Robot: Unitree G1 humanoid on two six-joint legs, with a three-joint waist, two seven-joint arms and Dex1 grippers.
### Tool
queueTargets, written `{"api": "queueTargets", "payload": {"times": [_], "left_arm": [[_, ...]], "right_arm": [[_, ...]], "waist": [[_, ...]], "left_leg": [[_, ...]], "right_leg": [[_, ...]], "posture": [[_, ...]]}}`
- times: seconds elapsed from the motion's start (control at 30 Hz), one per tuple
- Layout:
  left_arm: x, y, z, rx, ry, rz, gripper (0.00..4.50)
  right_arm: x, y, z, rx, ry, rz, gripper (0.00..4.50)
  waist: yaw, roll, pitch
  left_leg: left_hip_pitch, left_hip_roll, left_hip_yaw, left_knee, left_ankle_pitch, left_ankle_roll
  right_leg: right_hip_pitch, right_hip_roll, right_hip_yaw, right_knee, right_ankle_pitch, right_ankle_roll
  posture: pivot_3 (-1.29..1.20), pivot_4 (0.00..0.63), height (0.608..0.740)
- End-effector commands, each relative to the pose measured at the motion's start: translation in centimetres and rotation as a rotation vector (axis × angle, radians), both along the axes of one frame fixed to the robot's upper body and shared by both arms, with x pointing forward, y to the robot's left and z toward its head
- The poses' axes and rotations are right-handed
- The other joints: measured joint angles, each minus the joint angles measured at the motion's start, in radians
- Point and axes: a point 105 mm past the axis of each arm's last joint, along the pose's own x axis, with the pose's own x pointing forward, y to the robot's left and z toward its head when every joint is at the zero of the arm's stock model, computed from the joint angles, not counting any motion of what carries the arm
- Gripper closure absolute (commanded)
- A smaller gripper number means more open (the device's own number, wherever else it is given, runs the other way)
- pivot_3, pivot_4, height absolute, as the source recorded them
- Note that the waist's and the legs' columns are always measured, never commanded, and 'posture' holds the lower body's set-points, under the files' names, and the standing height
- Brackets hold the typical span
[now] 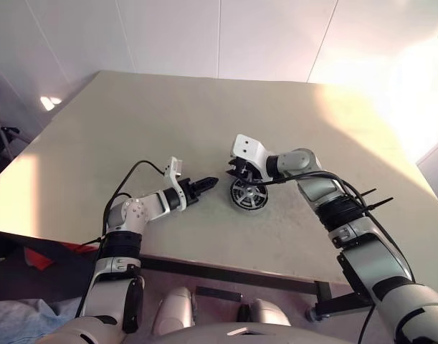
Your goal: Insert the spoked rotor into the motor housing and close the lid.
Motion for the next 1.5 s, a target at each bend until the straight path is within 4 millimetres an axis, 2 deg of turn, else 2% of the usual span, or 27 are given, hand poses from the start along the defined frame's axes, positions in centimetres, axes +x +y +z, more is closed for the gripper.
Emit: {"api": "queueTargets", "payload": {"times": [0.03,0.47,0.77,1.07,1.2,1.37,1.5], "left_arm": [[0.3,0.3,1.3,-0.024,-0.052,0.017,2.4],[0.5,0.4,1.3,-0.021,-0.055,0.024,2.4],[0.7,0.5,1.3,-0.017,-0.061,0.03,2.4],[0.8,0.6,1.2,-0.011,-0.061,0.031,2.4],[0.8,0.6,1.3,-0.009,-0.062,0.029,2.4],[0.7,0.5,1.2,-0.007,-0.061,0.024,2.4],[0.8,0.5,1.2,-0.006,-0.062,0.023,2.4]], "right_arm": [[0.6,0.6,1.6,-0.013,-0.067,0.043,3.24],[1.7,-1.3,1.8,-0.081,-0.118,0.016,3.24],[2.5,-4.1,1.6,-0.181,-0.164,-0.017,3.24],[3.1,-6.1,2.2,-0.203,-0.184,-0.067,3.24],[3.3,-6.1,3.2,-0.178,-0.207,-0.076,3.24],[2.8,-3.9,5.4,-0.079,-0.21,-0.025,3.24],[2.6,-3.1,4.5,-0.087,-0.194,-0.008,3.24]], "waist": [[0.0,0.0,0.0],[0.0,0.0,0.0],[0.0,0.0,0.0],[0.0,0.0,0.0],[0.0,0.0,0.0],[-0.001,0.0,0.0],[0.0,0.0,0.0]], "left_leg": [[0.0,0.0,0.0,0.0,0.0,0.0],[0.0,0.0,0.0,0.0,0.001,0.003],[0.0,0.0,0.0,0.001,0.001,0.004],[0.0,0.0,0.0,0.001,0.001,0.004],[0.0,0.0,0.0,0.001,0.001,0.004],[-0.001,0.0,0.0,0.002,0.001,0.004],[-0.001,0.001,0.0,0.002,0.002,0.004]], "right_leg": [[0.0,0.0,0.0,0.0,0.0,0.0],[0.0,0.0,0.0,0.0,0.0,0.0],[0.0,0.0,0.0,0.001,0.0,0.0],[0.0,0.0,0.0,0.001,0.0,0.0],[0.0,0.0,0.0,0.001,0.0,0.0],[-0.002,0.0,0.0,0.002,0.0,0.0],[-0.002,0.0,0.0,0.004,0.0,-0.001]], "posture": [[0.0,0.0,0.74],[0.0,0.0,0.74],[0.0,0.0,0.74],[0.0,0.0,0.74],[0.0,0.0,0.74],[0.0,0.0,0.74],[0.0,0.0,0.74]]}}
